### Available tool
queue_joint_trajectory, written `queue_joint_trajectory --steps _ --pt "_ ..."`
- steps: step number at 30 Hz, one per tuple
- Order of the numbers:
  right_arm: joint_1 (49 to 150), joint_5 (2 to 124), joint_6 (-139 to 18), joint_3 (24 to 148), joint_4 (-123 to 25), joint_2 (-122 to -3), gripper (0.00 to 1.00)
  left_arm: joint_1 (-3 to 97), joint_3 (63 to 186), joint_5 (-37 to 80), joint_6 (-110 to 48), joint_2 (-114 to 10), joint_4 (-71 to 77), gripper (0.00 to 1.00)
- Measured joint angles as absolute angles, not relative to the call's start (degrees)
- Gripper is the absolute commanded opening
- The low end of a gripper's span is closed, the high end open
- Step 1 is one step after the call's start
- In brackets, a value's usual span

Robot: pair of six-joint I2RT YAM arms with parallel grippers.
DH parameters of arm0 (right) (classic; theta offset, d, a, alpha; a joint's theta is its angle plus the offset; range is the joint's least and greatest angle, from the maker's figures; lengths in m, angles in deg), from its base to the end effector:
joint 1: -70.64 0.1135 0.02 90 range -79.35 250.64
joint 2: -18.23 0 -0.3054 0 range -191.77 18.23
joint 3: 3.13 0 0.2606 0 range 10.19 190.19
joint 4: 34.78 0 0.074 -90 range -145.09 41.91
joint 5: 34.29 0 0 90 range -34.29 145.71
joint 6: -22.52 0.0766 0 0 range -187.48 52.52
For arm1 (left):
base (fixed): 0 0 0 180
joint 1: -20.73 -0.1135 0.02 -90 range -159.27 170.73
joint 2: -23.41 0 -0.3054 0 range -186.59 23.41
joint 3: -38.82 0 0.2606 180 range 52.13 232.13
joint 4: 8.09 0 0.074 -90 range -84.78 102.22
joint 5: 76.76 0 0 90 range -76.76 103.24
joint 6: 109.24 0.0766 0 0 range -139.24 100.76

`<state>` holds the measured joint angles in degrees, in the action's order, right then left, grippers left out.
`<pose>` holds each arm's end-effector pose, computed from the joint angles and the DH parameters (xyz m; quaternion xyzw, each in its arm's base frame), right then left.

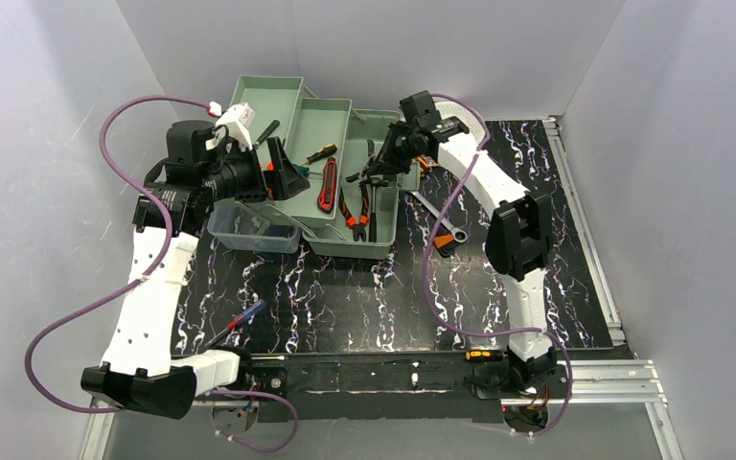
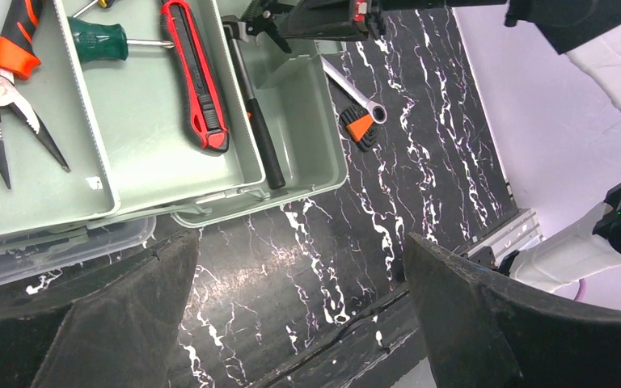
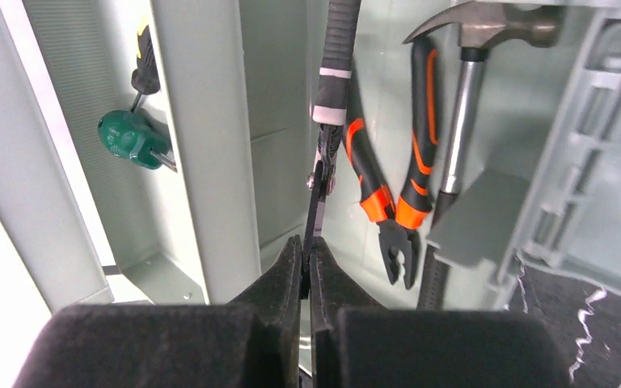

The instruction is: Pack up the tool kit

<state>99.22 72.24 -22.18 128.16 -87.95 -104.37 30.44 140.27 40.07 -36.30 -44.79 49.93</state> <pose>0.4702 0.2810 0.3069 0.0777 0.9109 0.3360 0.2263 0.2443 -0.0769 0.4803 0.0723 0.8257 -0.3115 0.4648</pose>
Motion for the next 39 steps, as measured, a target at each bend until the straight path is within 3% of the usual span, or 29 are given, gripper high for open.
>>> queue_joint_trajectory --steps 1,3,4,6,17,25,33,39 --pt "99.3 73.1 -21.9 128.2 -86.7 -105.2 0.16 30.4 140.3 39.9 -36.3 -44.8 50.0 0.98" --pt "99.5 74.5 -21.3 128.2 -85.3 -106.6 0.5 30.4 140.3 39.5 -36.3 -44.8 50.2 0.98" --pt "99.6 75.1 -20.8 128.2 -85.0 -107.1 0.61 30.4 140.3 39.3 -36.2 -44.8 50.2 0.98" --pt "99.6 75.6 -20.9 128.1 -84.9 -107.6 0.72 30.4 140.3 39.1 -36.2 -44.9 50.2 0.98" --pt "94.3 72.1 -26.3 126.8 -90.7 -101.5 0.73 30.4 141.3 37.6 -38.0 -48.7 47.1 0.98" --pt "89.1 67.1 -31.1 126.5 -94.9 -93.5 0.69 30.5 145.4 25.2 -38.9 -50.1 46.8 0.98" --pt "85.7 61.8 -32.3 126.7 -99.2 -97.0 0.66 30.3 149.9 14.6 -40.9 -50.8 49.2 0.98" --pt "84.3 56.9 -34.1 128.6 -99.7 -103.7 0.67 28.6 160.4 13.7 -43.3 -57.6 57.5 0.98"
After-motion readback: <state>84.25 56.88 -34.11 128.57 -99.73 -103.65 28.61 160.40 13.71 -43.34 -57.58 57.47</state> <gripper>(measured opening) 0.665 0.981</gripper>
